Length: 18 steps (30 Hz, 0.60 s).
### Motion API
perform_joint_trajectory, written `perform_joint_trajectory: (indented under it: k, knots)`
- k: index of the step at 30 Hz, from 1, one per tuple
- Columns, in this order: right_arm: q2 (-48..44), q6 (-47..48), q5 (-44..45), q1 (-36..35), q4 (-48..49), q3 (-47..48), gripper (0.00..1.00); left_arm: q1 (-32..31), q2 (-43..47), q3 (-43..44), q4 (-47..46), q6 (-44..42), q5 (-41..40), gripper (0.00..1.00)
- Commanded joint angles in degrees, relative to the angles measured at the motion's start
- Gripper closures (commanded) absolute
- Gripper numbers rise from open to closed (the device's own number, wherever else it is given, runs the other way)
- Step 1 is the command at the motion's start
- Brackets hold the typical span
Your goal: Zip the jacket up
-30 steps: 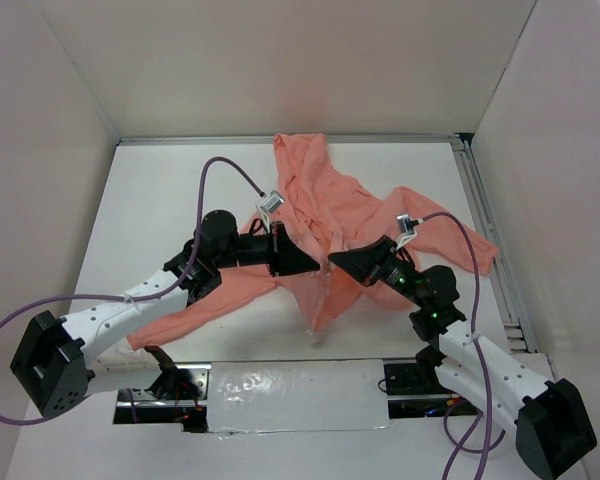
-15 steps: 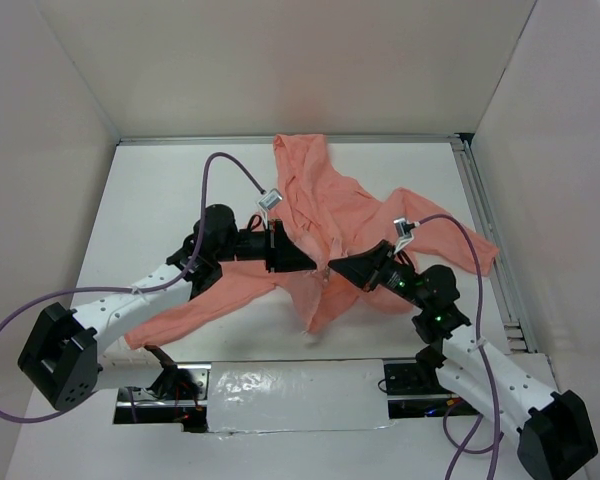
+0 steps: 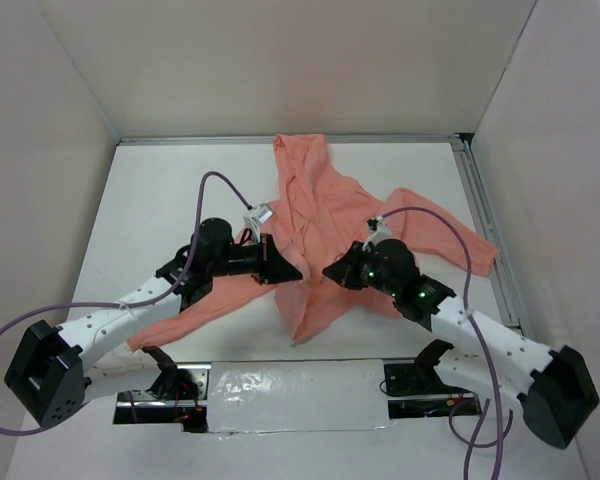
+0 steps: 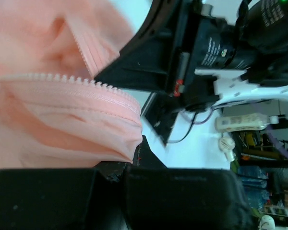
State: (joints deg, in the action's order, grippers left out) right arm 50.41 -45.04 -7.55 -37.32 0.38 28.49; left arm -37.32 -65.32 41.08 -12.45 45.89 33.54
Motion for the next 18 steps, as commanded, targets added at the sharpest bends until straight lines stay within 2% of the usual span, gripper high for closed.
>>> perform_joint_trajectory:
  k: [1,4,7,10,11,18]
  knots:
    - [7.49,-0.39,11.23,-4.85,-13.31,1.13,1.00,-0.91,3.00,-7.12,5.59,0.07,-3.40,1.00]
    - [14.60,-2.33,17.36,-8.89,-13.82,2.53,1.00,-2.31,4.85,-10.31,4.19,1.92,-4.96,1.00]
    - [18.91,-3.04,20.47,-11.45,-14.79,4.38,0.99,-4.24,5.90,-9.97,7.17,1.05,-8.31,1.00]
    - [21.12,-3.74,22.75,-13.21,-16.98,6.31,0.85,-5.48,6.69,-9.62,9.19,0.70,-11.12,1.00]
    - [21.22,-3.83,22.84,-13.65,-17.25,6.75,0.74,-5.66,7.13,-9.62,9.28,0.87,-11.82,1.00]
    - [18.06,-4.62,19.42,-15.15,-17.52,4.56,0.63,-7.24,7.66,-9.70,10.43,0.70,-13.50,1.00]
